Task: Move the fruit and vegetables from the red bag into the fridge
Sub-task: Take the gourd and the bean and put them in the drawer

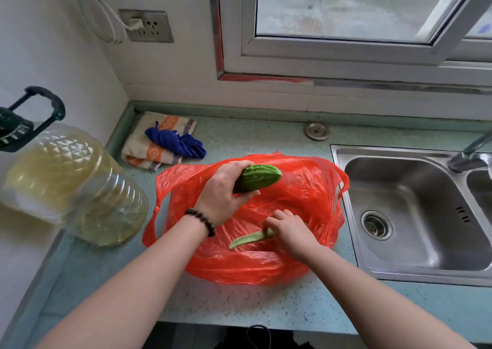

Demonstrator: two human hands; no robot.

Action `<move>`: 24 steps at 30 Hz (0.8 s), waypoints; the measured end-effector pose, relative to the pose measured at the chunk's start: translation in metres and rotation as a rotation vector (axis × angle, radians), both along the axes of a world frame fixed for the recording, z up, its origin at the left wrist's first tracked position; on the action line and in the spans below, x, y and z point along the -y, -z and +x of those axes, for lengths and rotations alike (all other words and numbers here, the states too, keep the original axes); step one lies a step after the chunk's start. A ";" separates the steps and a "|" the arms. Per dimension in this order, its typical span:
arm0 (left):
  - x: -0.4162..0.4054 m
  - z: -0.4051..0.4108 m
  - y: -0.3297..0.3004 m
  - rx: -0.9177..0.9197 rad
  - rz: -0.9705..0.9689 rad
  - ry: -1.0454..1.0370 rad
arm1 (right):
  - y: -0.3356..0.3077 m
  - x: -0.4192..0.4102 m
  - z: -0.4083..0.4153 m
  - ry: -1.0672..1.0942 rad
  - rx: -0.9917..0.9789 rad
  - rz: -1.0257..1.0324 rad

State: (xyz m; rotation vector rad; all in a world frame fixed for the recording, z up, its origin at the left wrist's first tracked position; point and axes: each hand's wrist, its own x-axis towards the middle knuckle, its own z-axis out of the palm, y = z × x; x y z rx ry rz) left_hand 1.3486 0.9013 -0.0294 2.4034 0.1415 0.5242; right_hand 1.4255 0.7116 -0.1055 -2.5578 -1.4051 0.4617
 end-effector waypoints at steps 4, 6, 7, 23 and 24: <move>-0.011 -0.003 -0.011 0.049 -0.062 -0.045 | -0.030 0.004 0.001 0.146 -0.144 0.332; -0.015 -0.001 -0.019 0.086 -0.110 -0.056 | -0.054 0.006 0.000 0.320 -0.297 0.572; -0.016 0.001 -0.025 0.107 -0.138 -0.061 | -0.068 0.007 -0.001 0.421 -0.385 0.695; 0.126 0.072 -0.133 0.195 -0.346 0.285 | -0.183 0.140 -0.026 1.043 -0.399 1.319; 0.145 0.071 -0.135 0.184 -0.344 0.326 | -0.185 0.157 -0.034 1.077 -0.362 1.329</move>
